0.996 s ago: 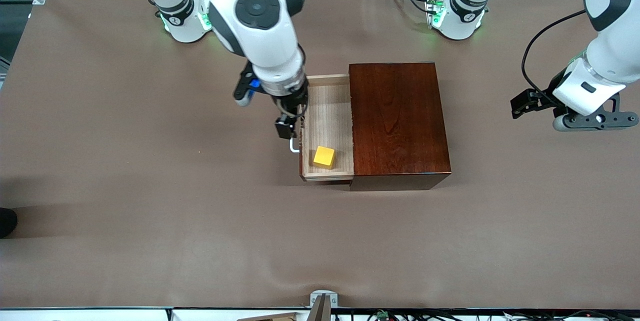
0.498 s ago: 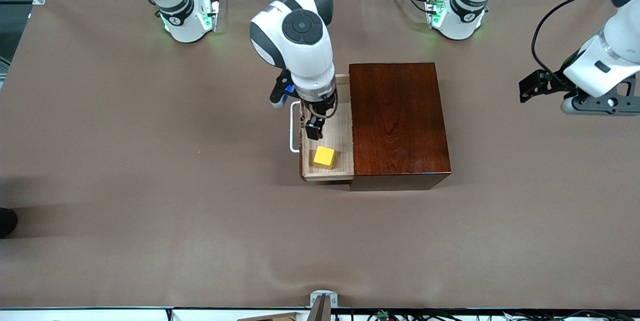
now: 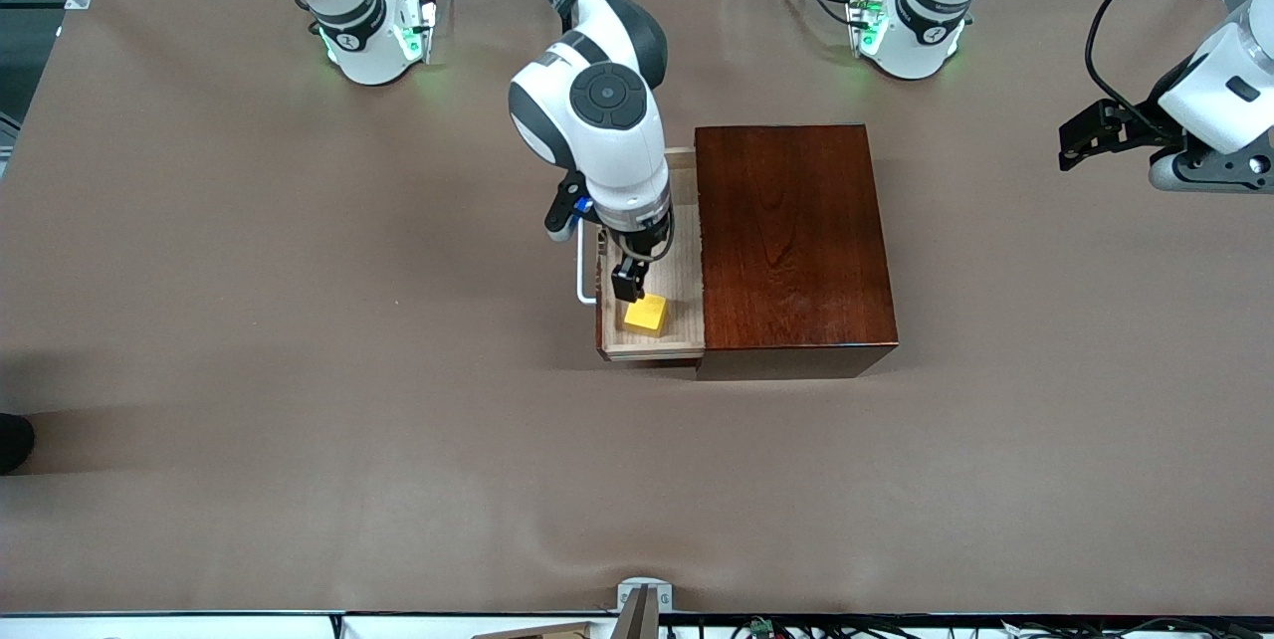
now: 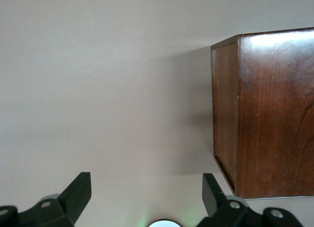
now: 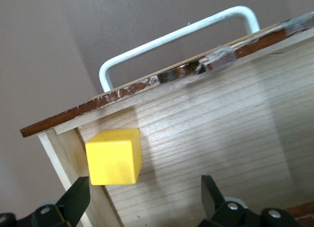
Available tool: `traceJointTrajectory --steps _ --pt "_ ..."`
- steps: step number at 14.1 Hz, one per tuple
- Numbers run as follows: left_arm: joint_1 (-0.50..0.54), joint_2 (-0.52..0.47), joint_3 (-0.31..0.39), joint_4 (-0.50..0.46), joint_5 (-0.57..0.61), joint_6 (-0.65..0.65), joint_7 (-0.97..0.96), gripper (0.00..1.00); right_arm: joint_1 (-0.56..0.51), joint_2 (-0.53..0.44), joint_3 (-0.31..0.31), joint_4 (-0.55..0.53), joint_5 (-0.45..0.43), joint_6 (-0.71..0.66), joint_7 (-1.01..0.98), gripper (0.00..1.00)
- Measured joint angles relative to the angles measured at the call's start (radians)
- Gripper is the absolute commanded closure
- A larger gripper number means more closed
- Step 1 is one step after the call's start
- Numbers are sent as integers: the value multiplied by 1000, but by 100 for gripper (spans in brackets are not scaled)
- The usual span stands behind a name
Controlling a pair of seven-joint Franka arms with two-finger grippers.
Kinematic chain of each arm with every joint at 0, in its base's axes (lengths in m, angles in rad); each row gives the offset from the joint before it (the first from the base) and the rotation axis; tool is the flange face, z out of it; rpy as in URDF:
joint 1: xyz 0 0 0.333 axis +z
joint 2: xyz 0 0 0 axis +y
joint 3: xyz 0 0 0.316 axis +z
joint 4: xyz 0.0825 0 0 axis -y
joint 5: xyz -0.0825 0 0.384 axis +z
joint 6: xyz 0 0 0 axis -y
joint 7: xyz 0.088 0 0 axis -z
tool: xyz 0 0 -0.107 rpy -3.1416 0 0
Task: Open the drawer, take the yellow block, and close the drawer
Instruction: 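Lower the right gripper into the open drawer over the yellow cube, then close the right gripper on the yellow cube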
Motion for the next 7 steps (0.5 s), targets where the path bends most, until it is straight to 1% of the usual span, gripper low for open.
traceJointTrajectory --steps 5,7 --pt "1 11 0 -2 0 90 0 0 -2 45 -4 0 -2 70 0 0" --pt "1 18 0 -4 0 106 0 0 -3 62 -7 0 -3 94 0 0"
